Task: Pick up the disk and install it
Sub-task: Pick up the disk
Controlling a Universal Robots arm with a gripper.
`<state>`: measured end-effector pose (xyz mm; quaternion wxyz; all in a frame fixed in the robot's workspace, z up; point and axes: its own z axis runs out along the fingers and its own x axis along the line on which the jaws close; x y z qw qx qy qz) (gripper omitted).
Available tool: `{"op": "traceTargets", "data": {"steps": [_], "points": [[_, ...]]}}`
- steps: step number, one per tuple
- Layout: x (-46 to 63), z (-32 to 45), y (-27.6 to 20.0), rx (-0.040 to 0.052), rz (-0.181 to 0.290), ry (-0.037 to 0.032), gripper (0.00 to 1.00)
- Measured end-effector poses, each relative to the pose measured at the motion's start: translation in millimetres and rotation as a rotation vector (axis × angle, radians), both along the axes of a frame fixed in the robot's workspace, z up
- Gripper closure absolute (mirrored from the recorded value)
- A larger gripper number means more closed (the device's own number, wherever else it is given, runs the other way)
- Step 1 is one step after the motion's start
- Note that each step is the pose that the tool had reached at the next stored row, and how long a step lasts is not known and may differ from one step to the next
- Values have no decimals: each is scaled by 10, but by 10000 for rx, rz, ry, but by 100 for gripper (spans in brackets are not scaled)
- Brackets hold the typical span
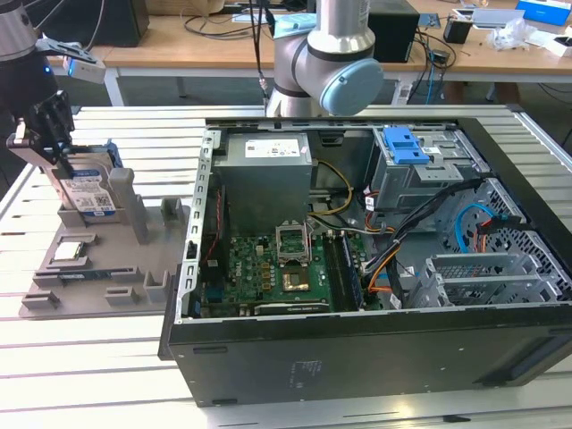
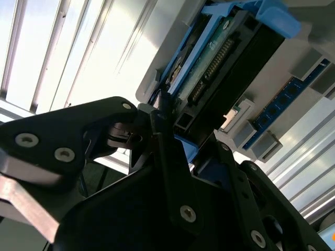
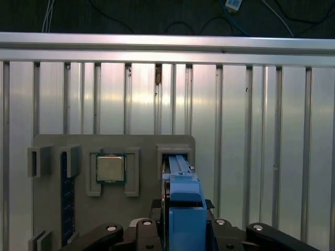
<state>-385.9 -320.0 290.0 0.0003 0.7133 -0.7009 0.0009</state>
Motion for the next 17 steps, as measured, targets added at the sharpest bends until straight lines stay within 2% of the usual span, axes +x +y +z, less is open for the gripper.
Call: {"op": "traceTargets", "data": {"steps": [10,11,12,14,15,17], "points": [[-2,0,0,-1,0,0,64],[-3,26,0,-8,0,-1,64],[-3,101,0,-8,-1,0,64],[-3,362,0,-8,0,0,64],[-3,437,0,-8,0,0,64],[-3,486,0,-8,-1,1,64]]}}
